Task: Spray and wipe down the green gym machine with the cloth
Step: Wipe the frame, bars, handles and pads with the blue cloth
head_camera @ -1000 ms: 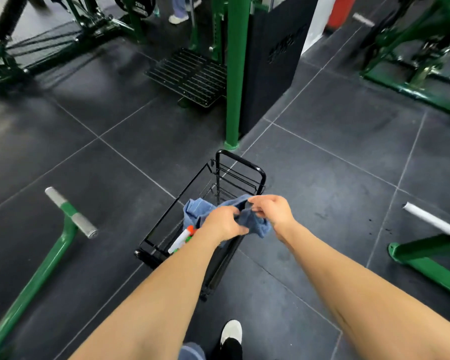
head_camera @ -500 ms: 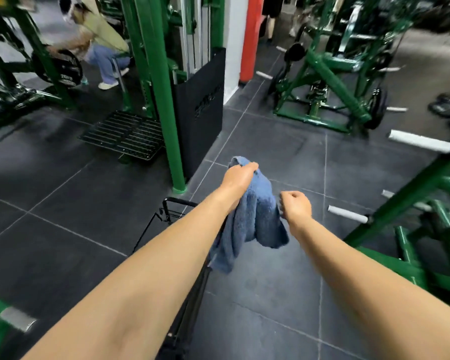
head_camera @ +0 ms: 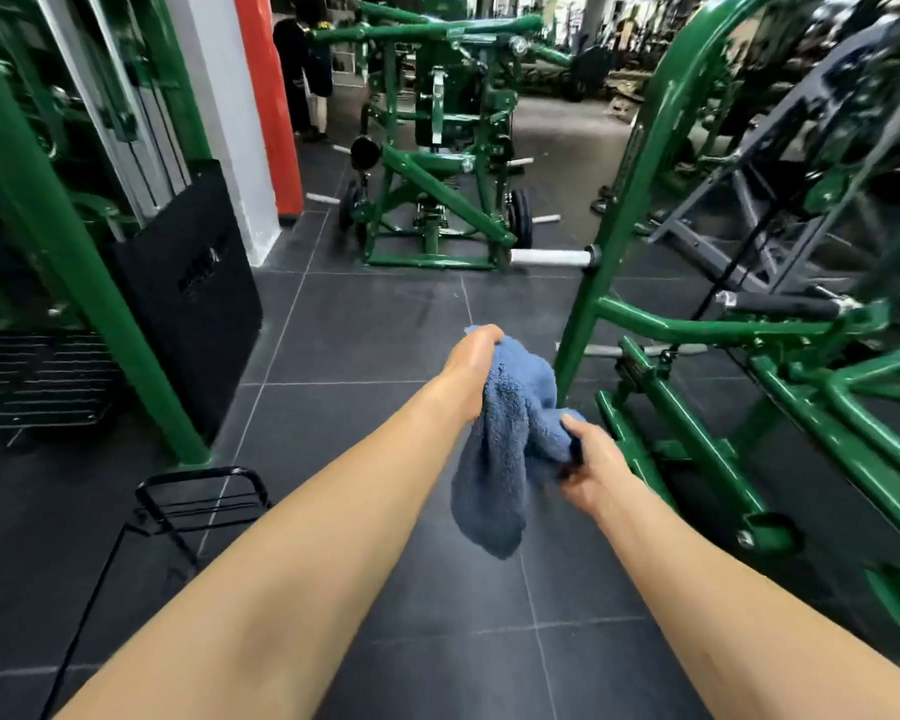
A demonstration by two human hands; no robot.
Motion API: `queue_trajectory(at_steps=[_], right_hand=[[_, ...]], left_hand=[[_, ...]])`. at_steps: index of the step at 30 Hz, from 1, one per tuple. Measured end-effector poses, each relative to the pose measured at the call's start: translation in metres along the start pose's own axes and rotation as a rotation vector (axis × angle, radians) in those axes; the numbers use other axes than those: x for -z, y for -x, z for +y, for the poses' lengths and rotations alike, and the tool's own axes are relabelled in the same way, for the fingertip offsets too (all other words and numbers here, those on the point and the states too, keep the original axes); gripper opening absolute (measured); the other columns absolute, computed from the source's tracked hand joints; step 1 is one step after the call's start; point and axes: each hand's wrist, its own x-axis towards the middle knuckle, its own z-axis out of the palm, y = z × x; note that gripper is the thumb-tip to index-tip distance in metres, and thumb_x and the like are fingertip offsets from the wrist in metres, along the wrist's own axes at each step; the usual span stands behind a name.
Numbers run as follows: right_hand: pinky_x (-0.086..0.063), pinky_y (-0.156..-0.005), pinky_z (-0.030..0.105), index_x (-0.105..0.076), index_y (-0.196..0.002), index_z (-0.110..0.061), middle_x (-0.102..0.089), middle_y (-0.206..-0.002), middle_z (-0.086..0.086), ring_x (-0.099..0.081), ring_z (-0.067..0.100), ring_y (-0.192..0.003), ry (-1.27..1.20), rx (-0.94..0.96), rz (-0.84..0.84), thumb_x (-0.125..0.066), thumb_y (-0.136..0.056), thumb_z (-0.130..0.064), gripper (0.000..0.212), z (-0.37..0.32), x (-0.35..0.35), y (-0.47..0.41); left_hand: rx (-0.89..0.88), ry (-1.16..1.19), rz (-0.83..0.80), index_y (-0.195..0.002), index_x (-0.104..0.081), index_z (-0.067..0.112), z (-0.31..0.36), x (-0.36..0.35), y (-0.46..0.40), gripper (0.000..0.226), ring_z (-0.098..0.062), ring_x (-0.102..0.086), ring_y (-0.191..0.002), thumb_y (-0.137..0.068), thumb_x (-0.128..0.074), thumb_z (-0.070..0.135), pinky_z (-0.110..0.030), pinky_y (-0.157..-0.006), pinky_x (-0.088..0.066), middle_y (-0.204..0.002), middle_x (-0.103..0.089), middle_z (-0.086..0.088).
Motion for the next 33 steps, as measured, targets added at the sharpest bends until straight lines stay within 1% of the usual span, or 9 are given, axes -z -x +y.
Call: queue_trajectory(at_steps=[2,6,9,11,14,18,24,30,33], right_hand=[[-0.054,-0.086,0.044,-0.066,-0.096,-0.010,-0.069,-0.104,0.014,-0.066,0.030,-0.091,-0.013,0.116,0.104,-0.067,-0.083,-0.014,0.014,-0.018,0.044,0.015],[-0.055,-0.081,0.040,-0.069,-0.079,-0.014,-0.070,-0.092,0.010,-0.066,0.029,-0.085,0.044,0.207,0.255,-0.071,-0.073,-0.022,0.010,-0.051,0.127,0.042],[-0.050,-0.071,0.035,-0.064,-0.072,-0.013,-0.068,-0.081,0.012,-0.063,0.029,-0.071,0.108,0.086,0.215,-0.058,-0.082,-0.025,0.017,-0.066,0.178,0.079],[-0.047,-0.064,0.032,-0.059,-0.068,-0.011,-0.067,-0.066,0.011,-0.062,0.027,-0.057,0.138,0.000,0.226,-0.051,-0.088,-0.024,0.025,-0.071,0.208,0.105],[-0.044,-0.060,0.030,-0.056,-0.065,-0.009,-0.063,-0.057,0.008,-0.058,0.025,-0.049,0.071,0.002,0.286,-0.052,-0.083,-0.018,0.021,-0.072,0.256,0.138],[-0.040,-0.057,0.029,-0.061,-0.068,-0.011,-0.057,-0.067,0.007,-0.052,0.024,-0.056,-0.118,0.193,0.453,-0.058,-0.076,-0.014,0.009,-0.067,0.310,0.162],[-0.029,-0.051,0.026,-0.045,-0.068,-0.019,-0.046,-0.066,-0.001,-0.041,0.016,-0.057,-0.157,0.272,0.619,-0.053,-0.085,-0.005,0.023,-0.055,0.386,0.192],[-0.022,-0.028,0.009,-0.054,-0.075,-0.015,-0.049,-0.066,0.003,-0.038,0.008,-0.026,-0.206,0.124,0.760,-0.058,-0.087,-0.009,0.013,-0.052,0.420,0.210],[-0.026,-0.033,0.016,-0.065,-0.088,-0.017,-0.049,-0.066,-0.001,-0.040,0.009,-0.041,-0.224,0.187,0.886,-0.061,-0.084,-0.009,0.011,-0.060,0.424,0.207]], left_hand=[[0.011,-0.095,-0.004,-0.075,-0.054,0.013,-0.011,-0.029,0.009,0.014,-0.024,-0.062,-0.067,-0.086,-0.052,0.023,-0.031,-0.073,-0.049,-0.065,-0.064,-0.003],[-0.006,-0.294,0.066,-0.103,-0.062,0.005,-0.034,-0.065,0.020,0.026,-0.028,-0.066,-0.095,-0.082,-0.063,0.021,-0.039,-0.088,-0.053,-0.104,-0.069,-0.014],[-0.026,-0.360,0.027,-0.098,-0.059,0.007,-0.053,-0.100,0.038,0.020,-0.026,-0.063,-0.081,-0.082,-0.064,0.019,-0.032,-0.069,-0.053,-0.095,-0.066,-0.012],[-0.019,-0.399,-0.041,-0.088,-0.055,0.012,-0.066,-0.127,0.052,0.014,-0.022,-0.054,-0.069,-0.079,-0.063,0.018,-0.022,-0.055,-0.041,-0.084,-0.059,-0.009],[0.028,-0.527,-0.143,-0.080,-0.051,0.012,-0.091,-0.172,0.066,0.026,-0.025,-0.051,-0.076,-0.055,-0.056,0.019,-0.029,-0.069,-0.040,-0.090,-0.055,-0.013],[0.061,-0.803,-0.175,-0.077,-0.045,0.008,-0.115,-0.212,0.075,0.008,-0.022,-0.041,-0.057,-0.081,-0.051,0.011,-0.026,-0.059,-0.033,-0.069,-0.045,-0.011],[-0.163,-1.089,-0.179,-0.084,-0.061,0.003,-0.139,-0.261,0.075,0.012,-0.028,-0.064,-0.099,-0.089,-0.054,0.012,-0.030,-0.075,-0.047,-0.100,-0.064,-0.013],[-0.254,-1.072,-0.179,-0.082,-0.058,0.001,-0.153,-0.298,0.059,0.014,-0.032,-0.058,-0.093,-0.089,-0.049,0.008,-0.030,-0.076,-0.043,-0.112,-0.065,-0.018],[-0.315,-1.112,-0.220,-0.101,-0.063,-0.002,-0.152,-0.312,0.049,0.021,-0.034,-0.059,-0.107,-0.091,-0.050,0.011,-0.029,-0.079,-0.042,-0.115,-0.064,-0.019]])
